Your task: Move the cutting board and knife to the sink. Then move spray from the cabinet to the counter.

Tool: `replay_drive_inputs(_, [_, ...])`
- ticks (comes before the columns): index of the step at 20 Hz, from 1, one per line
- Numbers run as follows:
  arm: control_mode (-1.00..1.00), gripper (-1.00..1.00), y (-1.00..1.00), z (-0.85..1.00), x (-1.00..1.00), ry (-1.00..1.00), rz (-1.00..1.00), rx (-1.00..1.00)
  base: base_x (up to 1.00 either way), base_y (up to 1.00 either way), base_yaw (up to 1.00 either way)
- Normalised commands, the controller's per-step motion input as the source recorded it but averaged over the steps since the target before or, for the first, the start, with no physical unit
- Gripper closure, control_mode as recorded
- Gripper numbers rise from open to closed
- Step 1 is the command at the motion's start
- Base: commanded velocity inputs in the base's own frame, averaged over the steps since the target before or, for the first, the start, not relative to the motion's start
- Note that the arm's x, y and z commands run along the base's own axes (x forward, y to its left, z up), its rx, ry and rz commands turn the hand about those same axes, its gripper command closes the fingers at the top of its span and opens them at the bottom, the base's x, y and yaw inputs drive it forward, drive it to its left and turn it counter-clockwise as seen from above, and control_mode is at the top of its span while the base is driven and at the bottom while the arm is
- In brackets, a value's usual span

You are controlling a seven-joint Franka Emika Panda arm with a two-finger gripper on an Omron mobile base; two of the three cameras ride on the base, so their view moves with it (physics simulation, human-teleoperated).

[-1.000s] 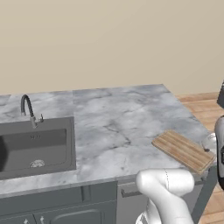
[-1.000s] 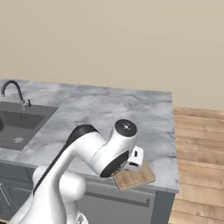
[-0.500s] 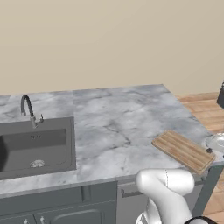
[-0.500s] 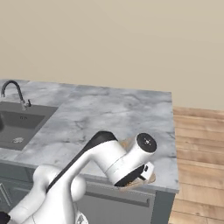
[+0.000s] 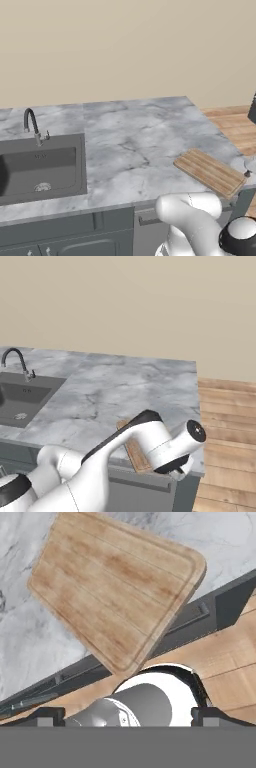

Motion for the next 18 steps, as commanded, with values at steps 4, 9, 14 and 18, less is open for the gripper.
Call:
replay_drive_inputs(4, [-1.00,-1.00,-0.66,-0.35,0.05,0.00,-0.04,0.14,0.00,0.00,0.00])
replay_drive_inputs(9, [-1.00,-1.00,-0.15,-0.29,0.36,0.00,-0.03,0.10,0.00,0.00,0.00])
replay_drive_inputs(14, [-1.00,-1.00,-0.11,-0.36,0.41,0.00,-0.03,0.13,0.00,0.00,0.00])
replay_drive_inputs(18, [-1.00,-1.00,-0.02,-0.44,0.43,0.00,-0.04,0.11,0.00,0.00,0.00])
